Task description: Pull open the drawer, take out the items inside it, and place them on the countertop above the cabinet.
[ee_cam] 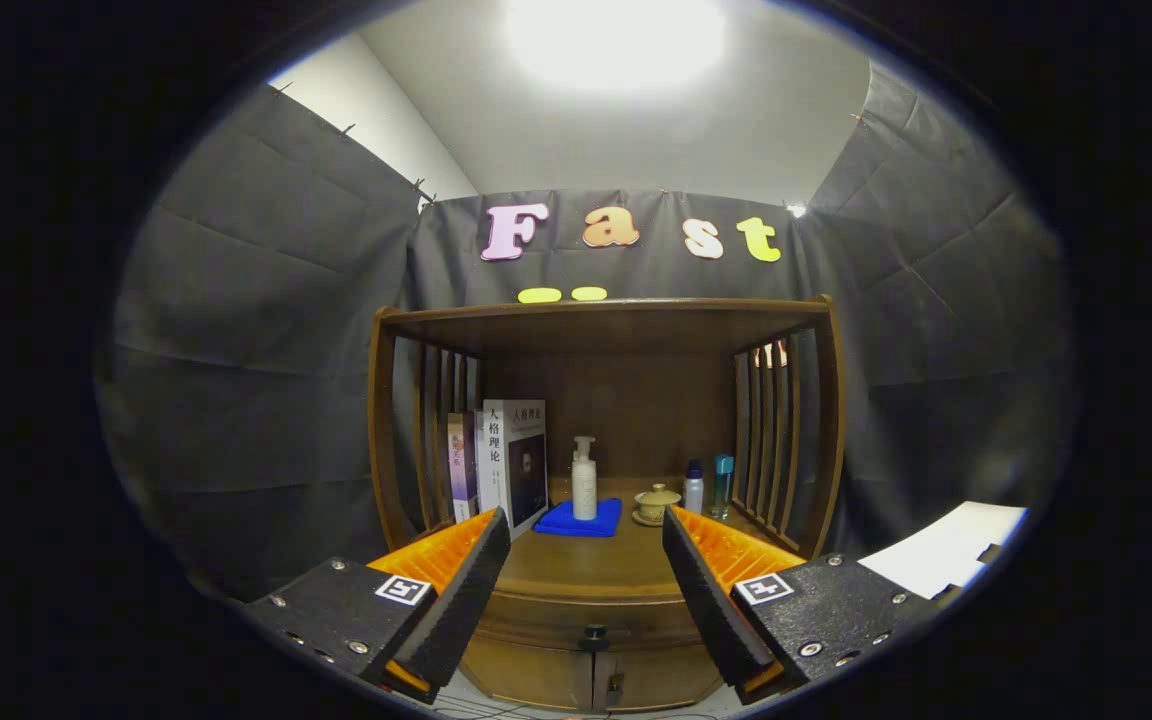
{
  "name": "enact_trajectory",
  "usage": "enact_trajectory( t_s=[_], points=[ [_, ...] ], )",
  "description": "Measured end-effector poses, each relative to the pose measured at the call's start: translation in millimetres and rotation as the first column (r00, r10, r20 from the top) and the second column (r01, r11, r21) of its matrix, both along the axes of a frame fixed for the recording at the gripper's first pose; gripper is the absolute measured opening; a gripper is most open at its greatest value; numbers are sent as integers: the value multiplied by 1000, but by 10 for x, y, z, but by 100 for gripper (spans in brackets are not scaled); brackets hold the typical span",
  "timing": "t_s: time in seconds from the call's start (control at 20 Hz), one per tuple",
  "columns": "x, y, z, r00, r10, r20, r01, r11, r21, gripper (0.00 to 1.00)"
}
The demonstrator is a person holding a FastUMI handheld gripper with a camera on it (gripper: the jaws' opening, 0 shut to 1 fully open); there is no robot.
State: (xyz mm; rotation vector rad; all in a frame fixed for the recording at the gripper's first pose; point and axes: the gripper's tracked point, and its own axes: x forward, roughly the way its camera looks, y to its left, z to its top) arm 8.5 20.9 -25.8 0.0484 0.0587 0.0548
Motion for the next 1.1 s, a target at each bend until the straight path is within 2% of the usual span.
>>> enact_trajectory(
  t_s=[0.6,0.85,1.1],
  points=[
    [300,210,-940,991,55,-125,-54,998,12,95],
    [472,72,-1599,980,9,-200,-17,999,-40,95],
    [562,-14,-2047,977,-29,-211,-5,987,-160,95]
  ],
)
